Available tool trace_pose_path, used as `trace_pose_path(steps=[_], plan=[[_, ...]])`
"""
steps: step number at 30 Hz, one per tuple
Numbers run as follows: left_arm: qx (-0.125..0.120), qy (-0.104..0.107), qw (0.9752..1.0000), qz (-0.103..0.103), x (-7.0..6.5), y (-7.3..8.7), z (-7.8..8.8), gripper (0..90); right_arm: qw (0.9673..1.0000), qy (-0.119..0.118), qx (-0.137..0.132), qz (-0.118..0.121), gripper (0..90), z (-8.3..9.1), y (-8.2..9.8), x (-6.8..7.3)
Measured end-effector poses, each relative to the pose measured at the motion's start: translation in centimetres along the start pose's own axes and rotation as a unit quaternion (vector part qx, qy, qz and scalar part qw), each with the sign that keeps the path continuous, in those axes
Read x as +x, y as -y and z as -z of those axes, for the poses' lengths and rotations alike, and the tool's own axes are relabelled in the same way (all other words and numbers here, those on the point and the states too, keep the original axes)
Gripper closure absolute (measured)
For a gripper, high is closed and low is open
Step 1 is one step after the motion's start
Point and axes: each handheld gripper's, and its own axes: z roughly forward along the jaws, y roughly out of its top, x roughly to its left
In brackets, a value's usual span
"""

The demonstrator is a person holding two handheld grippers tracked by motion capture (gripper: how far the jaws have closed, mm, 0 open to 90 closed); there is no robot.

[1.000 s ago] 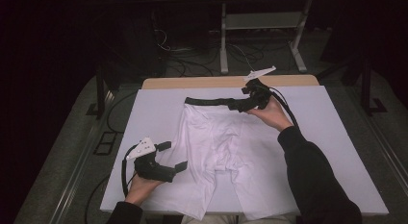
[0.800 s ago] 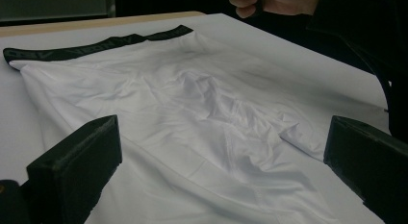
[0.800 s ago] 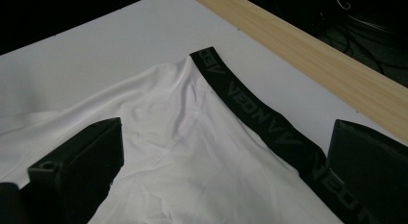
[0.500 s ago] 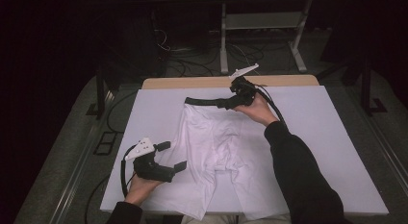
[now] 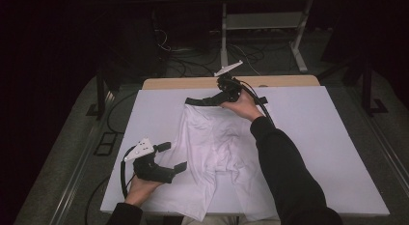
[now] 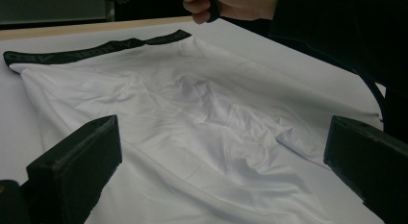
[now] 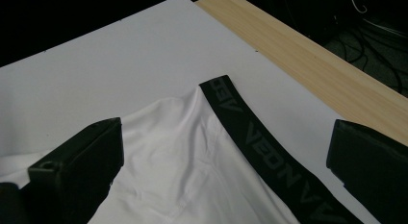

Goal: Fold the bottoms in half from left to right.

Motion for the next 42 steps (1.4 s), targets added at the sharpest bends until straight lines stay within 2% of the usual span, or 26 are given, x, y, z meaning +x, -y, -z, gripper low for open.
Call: trace_pose_path(steps=[9, 21, 38, 42], plan=[[-0.001, 0.002, 1.0, 0.0, 0.0, 0.0, 0.0, 0.0, 1.0, -0.006, 0.0, -0.002, 0.0, -2.1, -1.0, 0.7], [-0.003, 0.003, 1.0, 0.002, 0.0, 0.0, 0.0, 0.0, 0.9998, -0.017, 0.006, -0.008, 0.0, -5.3, -1.5, 1.2], [-0.007, 0.004, 1.0, 0.004, 0.1, -0.1, 0.0, 0.0, 0.9996, -0.02, 0.015, -0.016, 0.0, -8.7, -2.1, 1.9], [-0.007, 0.004, 1.0, 0.004, 0.1, -0.1, -0.1, 0.0, 0.9994, -0.02, 0.013, -0.026, 0.0, -9.5, -2.0, 1.9]])
